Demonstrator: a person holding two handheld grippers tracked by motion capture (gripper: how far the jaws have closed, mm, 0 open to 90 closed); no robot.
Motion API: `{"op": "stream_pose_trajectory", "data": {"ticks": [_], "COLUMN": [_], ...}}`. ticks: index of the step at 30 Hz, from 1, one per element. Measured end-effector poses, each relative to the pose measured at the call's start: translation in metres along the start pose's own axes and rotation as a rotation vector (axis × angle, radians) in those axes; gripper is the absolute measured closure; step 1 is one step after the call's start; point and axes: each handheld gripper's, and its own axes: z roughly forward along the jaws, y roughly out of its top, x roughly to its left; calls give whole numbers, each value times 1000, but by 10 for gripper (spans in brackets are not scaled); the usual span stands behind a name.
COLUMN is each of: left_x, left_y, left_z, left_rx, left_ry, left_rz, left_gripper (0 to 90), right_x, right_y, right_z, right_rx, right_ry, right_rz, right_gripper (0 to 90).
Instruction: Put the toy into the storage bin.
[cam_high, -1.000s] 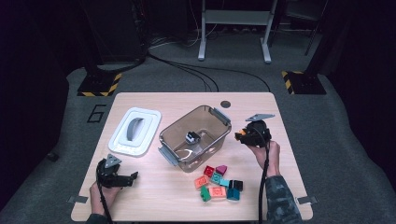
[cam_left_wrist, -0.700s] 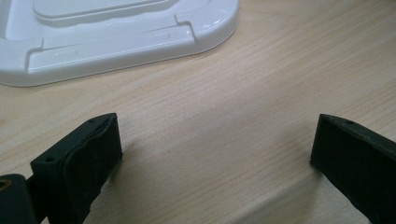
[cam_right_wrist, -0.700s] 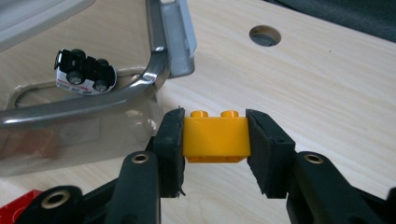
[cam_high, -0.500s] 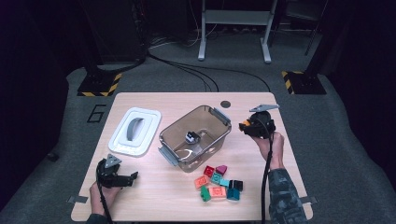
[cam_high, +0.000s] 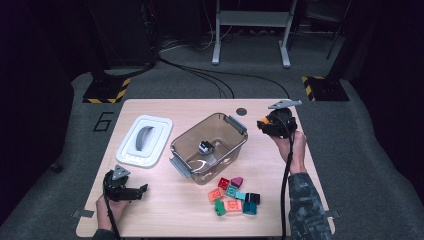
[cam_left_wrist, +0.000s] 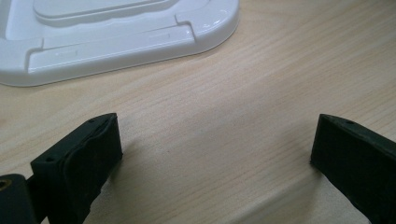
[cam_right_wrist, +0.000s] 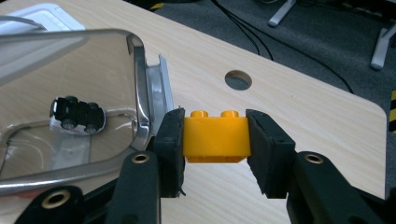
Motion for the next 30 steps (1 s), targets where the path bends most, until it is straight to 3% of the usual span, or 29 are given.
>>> {"op": "stream_pose_trajectory", "data": {"ticks": [11, 14, 26, 30], "left_x": [0, 0, 0, 0], "left_y": [0, 0, 0, 0], "left_z": [0, 0, 0, 0], "left_rx": [0, 0, 0, 0], "left_ry": [0, 0, 0, 0], "left_rz": [0, 0, 0, 1], "left_gripper": [18, 18, 19, 19], "right_x": [11, 19, 56, 63], "right_y": [18, 23, 24, 20], "right_z": [-6, -3, 14, 20], "right_rx": [-34, -34, 34, 40], "right_ry": [13, 35, 122, 137], "right_rz": [-32, -62, -138, -171], "right_gripper": [591, 590, 590, 590]}}
